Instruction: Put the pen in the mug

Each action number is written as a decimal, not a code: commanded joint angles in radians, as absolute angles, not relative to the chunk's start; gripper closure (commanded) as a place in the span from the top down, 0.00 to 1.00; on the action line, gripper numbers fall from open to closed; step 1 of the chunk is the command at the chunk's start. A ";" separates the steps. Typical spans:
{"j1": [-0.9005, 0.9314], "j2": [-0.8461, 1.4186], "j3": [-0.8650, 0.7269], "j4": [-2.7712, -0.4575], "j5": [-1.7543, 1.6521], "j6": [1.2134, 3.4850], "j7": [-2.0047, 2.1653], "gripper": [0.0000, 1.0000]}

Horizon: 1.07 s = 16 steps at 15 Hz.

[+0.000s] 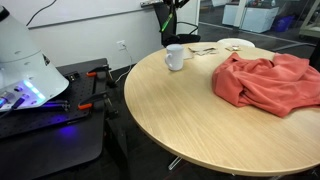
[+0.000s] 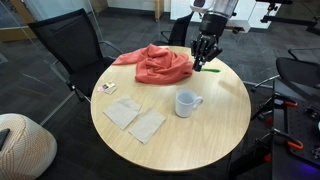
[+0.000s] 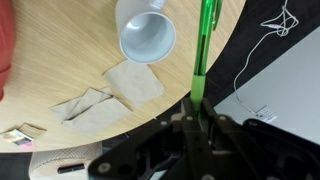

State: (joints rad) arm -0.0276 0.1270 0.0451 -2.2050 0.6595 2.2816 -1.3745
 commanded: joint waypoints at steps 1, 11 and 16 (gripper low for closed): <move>-0.053 0.126 0.051 -2.183 0.774 2.202 -1.546 0.03; -0.058 0.158 0.029 -2.147 0.941 2.008 -1.845 0.03; -0.058 0.170 0.024 -2.128 1.000 1.951 -1.968 0.03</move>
